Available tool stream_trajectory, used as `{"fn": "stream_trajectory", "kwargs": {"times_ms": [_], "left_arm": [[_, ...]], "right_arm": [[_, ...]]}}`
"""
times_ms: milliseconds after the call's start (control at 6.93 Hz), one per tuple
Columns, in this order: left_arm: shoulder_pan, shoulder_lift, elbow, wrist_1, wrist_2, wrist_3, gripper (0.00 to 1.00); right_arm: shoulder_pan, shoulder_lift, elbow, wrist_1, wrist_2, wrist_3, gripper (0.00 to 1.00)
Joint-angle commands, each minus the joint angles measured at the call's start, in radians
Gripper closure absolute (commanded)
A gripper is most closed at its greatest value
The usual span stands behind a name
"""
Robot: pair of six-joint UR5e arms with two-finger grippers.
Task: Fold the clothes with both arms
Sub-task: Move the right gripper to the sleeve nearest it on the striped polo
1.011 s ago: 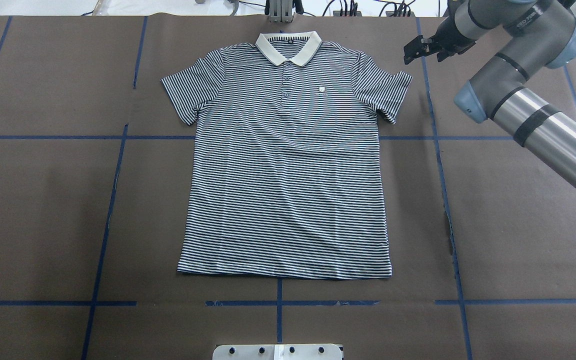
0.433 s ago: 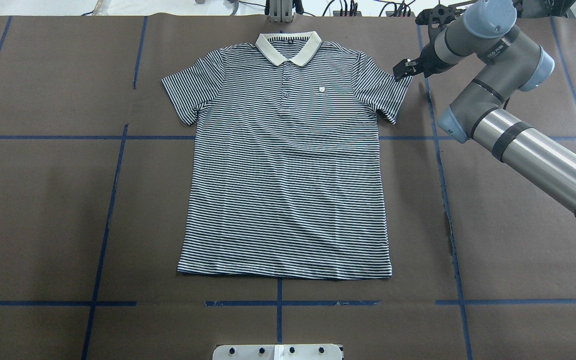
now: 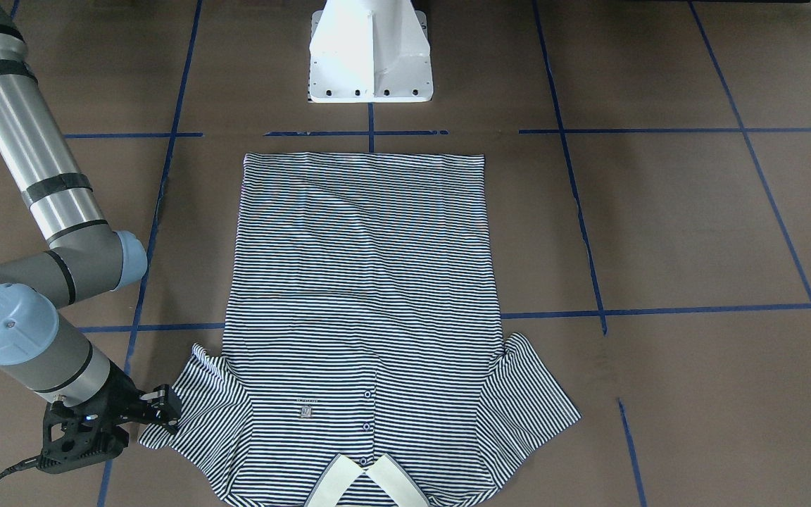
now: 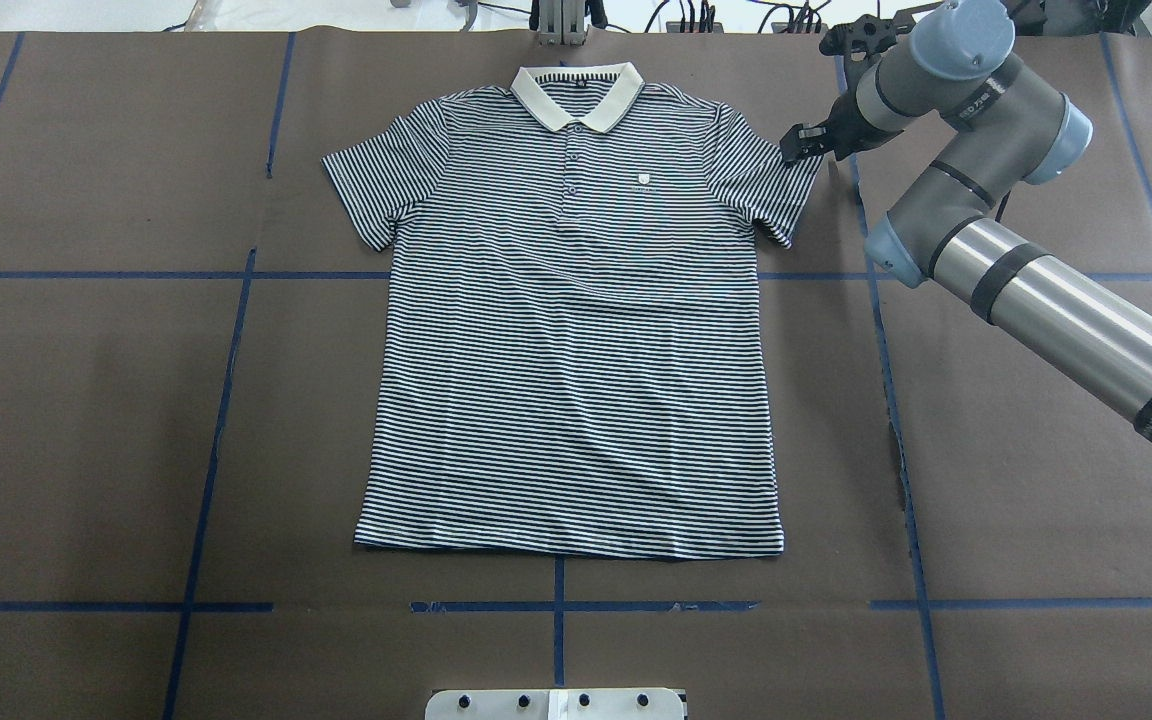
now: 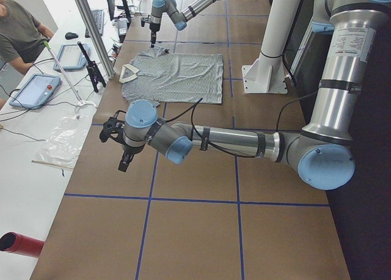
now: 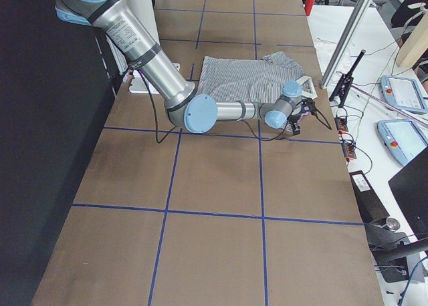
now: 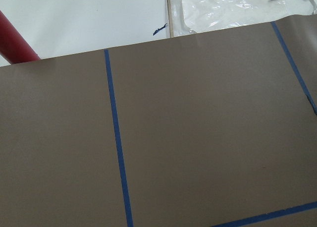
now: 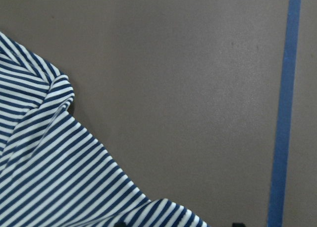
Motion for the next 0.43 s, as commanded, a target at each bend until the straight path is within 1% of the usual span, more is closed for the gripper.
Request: {"fn": "stream_trajectory", "kwargs": {"times_ms": [0, 144, 289], "left_arm": [[0.0, 0.0, -0.001, 0.0, 0.0, 0.0, 0.0], [0.0, 0.0, -0.003, 0.0, 0.0, 0.0, 0.0], [0.0, 0.0, -0.001, 0.0, 0.0, 0.0, 0.0]], "right_arm": [[-0.003, 0.002, -0.007, 0.0, 0.0, 0.0, 0.29], [-0.004, 0.002, -0.015, -0.001, 0.0, 0.0, 0.45], [-0.004, 0.01, -0.015, -0.002, 0.0, 0.0, 0.78]]}}
